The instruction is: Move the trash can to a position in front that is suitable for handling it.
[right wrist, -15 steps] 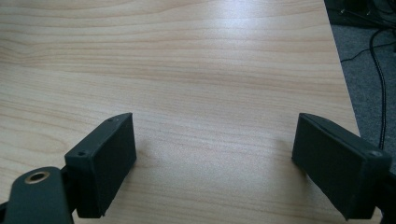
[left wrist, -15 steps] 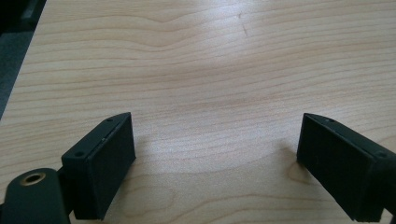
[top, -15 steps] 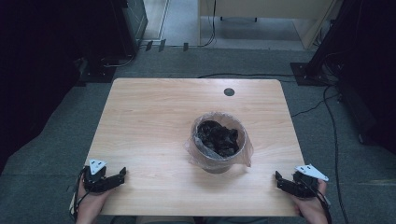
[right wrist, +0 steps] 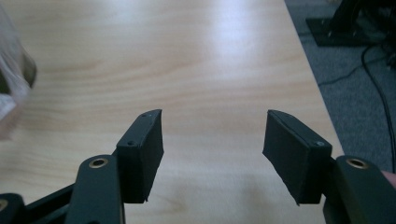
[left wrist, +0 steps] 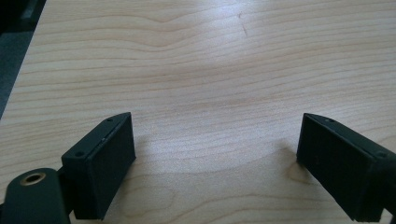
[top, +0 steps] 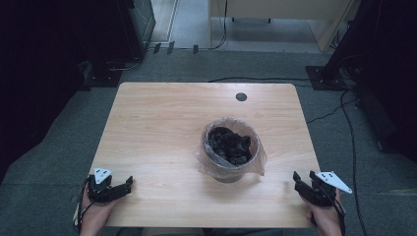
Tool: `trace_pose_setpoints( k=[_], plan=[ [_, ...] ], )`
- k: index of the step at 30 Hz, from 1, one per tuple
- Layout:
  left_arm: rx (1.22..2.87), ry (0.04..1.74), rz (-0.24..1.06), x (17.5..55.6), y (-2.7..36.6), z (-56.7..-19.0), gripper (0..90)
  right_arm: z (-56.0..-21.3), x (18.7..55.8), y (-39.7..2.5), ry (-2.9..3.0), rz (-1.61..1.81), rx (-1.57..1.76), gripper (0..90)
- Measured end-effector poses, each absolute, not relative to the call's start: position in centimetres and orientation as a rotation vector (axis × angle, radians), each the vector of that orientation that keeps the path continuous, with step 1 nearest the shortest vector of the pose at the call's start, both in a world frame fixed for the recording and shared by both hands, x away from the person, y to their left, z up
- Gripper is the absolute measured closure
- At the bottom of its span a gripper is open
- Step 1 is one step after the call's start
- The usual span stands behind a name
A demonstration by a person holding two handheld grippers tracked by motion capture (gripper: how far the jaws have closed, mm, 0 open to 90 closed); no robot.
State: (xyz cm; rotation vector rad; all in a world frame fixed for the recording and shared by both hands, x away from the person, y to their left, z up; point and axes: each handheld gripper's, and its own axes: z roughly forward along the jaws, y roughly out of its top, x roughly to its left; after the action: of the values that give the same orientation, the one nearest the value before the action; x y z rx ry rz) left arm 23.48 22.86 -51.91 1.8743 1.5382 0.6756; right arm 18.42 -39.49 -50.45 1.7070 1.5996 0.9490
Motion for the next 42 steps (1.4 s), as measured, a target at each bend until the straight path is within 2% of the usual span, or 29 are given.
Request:
trace_pose_setpoints(
  k=[9,14,15,19,23,32,42],
  plan=[
    [1.874,1.539,0.676,23.5,22.9,-51.9,11.3,-48.7,20.2,-37.4,1.614,1.001,1.618,40.5],
    [1.874,1.538,0.677,23.5,22.8,-51.9,11.3,-47.6,21.9,-35.8,1.613,1.046,1.593,55.6],
    [1.874,1.538,0.677,23.5,22.8,-51.9,11.3,-47.6,21.9,-35.8,1.613,1.046,1.593,55.6],
    [1.874,1.538,0.677,23.5,22.8,-51.9,11.3,-47.2,23.4,-34.7,1.605,1.112,1.603,71.8],
    [1.874,1.538,0.677,23.5,22.9,-51.9,11.3,-46.7,24.9,-33.3,1.602,1.159,1.586,78.5],
    [1.879,1.53,0.673,23.5,22.8,-51.9,11.3,-46.7,27.6,-29.9,1.645,1.214,1.549,80.1],
    [1.881,1.527,0.671,23.5,22.8,-51.9,11.3,-46.7,28.0,-28.3,1.696,1.28,1.501,80.9]
  ],
)
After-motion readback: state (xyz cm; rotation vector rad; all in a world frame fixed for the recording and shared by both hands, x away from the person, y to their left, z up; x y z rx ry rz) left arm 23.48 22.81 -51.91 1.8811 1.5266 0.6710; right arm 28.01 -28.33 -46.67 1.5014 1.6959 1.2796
